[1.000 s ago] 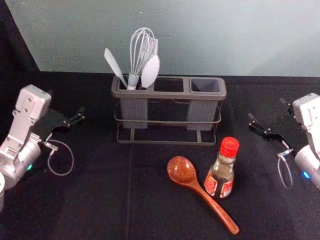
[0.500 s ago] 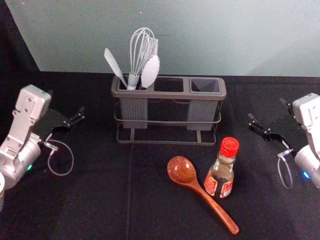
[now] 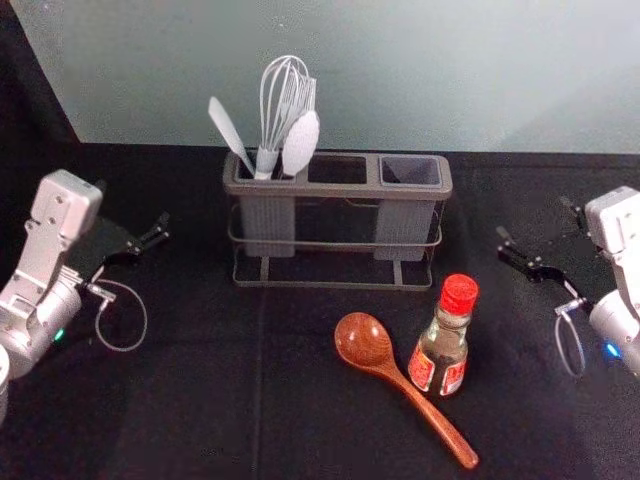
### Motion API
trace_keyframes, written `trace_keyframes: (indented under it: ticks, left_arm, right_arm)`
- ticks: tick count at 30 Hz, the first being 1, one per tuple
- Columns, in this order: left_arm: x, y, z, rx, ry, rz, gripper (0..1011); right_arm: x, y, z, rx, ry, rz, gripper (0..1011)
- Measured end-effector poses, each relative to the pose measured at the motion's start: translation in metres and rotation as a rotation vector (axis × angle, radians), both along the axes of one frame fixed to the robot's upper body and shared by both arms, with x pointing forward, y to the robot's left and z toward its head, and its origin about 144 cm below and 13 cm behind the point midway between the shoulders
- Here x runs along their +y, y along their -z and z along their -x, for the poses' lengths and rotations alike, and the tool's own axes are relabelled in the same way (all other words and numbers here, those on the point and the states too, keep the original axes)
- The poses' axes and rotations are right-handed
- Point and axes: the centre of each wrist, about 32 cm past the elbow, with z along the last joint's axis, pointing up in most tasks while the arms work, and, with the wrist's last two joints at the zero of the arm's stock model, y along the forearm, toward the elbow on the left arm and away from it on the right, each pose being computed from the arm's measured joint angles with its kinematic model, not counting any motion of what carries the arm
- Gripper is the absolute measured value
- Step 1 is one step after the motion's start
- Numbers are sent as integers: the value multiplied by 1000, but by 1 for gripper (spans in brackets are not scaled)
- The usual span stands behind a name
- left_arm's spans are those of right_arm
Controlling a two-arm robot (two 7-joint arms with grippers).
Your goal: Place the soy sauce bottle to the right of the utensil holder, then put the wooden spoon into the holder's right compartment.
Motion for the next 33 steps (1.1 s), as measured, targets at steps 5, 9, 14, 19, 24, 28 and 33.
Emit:
trace_keyframes:
  ticks: [5,9,14,19,24,28,33]
  left_arm:
    - [0,0,0,0,0,0,1011]
    - [0,0,0,0,0,0,1011]
    - [0,0,0,0,0,0,1011]
    - [0,0,0,0,0,0,1011]
    - [0,0,0,0,0,0,1011]
    - [0,0,0,0,0,0,1011]
    - [0,0,0,0,0,0,1011]
  right_arm:
    - [1,0,3,-3,3,-1,1002]
    - [3,0,15,-19,12,3,1002]
    - [8,0,32,-32,8,5,1002]
    - [15,-5,53,-45,-16,-1,1003]
    - [21,-11,69,-44,-26,7,1003]
    - [23,-15,80,-33,-22,24,1002]
    - [16,-16,82,-25,-54,17,1002]
